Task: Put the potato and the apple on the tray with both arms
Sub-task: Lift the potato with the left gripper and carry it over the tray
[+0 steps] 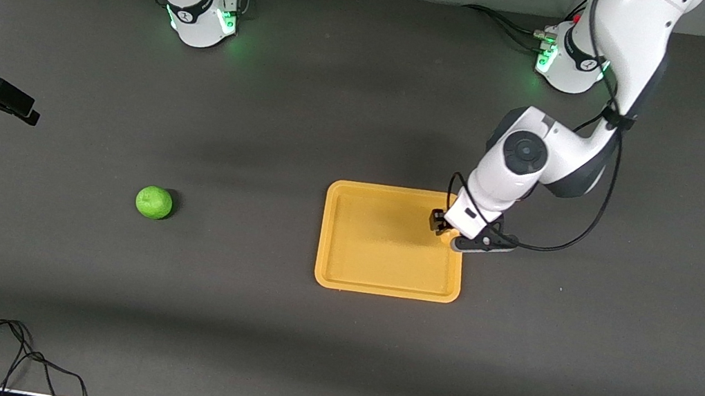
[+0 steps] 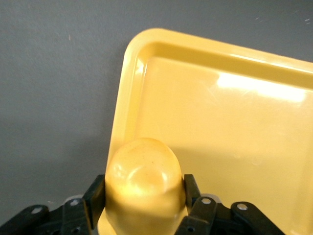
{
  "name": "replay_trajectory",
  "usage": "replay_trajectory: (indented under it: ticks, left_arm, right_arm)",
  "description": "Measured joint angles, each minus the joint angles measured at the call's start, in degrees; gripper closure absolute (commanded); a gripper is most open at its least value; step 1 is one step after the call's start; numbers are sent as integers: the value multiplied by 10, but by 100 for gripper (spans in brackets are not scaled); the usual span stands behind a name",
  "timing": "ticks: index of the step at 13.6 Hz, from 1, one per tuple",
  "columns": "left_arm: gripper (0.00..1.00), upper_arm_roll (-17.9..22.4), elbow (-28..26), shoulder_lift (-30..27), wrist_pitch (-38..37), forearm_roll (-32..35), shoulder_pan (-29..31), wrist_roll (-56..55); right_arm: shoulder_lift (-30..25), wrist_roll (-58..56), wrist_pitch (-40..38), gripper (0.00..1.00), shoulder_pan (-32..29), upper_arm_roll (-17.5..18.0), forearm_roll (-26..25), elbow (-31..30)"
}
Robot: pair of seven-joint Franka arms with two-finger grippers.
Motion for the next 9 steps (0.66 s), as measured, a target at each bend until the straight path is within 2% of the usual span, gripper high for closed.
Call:
replay_trajectory:
  ticks: [3,7,8,9]
  left_arm:
    - [73,0,24,43,17,39,-13,-64]
    - [74,1,59,85,26,50,-25,-92]
    - [72,2,64,90,26,53,-25,-92]
    - [62,3,66,93,27,54,-25,-92]
  right_arm:
    - [0,0,0,0,0,0,0,0]
    - [0,0,0,0,0,0,0,0]
    - [0,0,0,0,0,0,0,0]
    - [0,0,0,0,0,0,0,0]
